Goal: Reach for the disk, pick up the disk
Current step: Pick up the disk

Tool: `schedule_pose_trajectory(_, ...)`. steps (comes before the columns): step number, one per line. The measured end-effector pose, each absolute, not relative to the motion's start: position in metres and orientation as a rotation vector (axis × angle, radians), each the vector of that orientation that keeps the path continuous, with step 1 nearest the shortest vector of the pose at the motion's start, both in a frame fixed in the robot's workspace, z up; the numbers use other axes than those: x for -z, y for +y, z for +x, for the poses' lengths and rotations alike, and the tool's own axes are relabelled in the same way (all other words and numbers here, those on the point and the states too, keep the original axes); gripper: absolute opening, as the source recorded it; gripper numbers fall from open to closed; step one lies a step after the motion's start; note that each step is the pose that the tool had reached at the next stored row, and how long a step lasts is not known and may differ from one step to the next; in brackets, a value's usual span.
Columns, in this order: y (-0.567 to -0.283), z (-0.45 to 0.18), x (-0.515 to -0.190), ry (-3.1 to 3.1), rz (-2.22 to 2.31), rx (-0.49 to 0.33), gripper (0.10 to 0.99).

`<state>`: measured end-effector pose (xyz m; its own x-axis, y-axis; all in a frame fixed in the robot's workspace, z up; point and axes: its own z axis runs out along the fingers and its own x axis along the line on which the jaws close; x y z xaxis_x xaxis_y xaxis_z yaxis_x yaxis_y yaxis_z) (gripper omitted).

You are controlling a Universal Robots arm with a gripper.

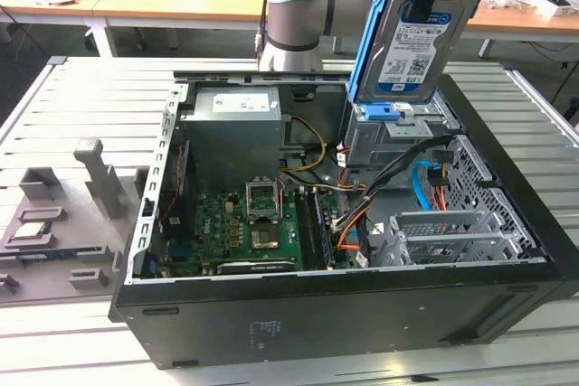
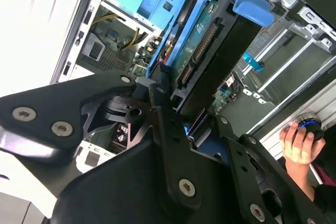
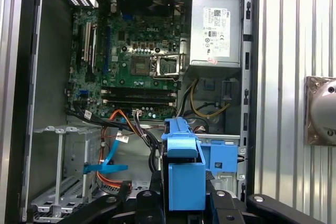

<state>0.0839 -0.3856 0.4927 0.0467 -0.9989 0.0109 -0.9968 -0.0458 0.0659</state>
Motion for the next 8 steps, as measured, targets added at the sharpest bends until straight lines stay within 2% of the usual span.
schedule_pose_trajectory(8,-0.3940,0.0839,-0.4923,-2.131,2.232,0.058,0.369)
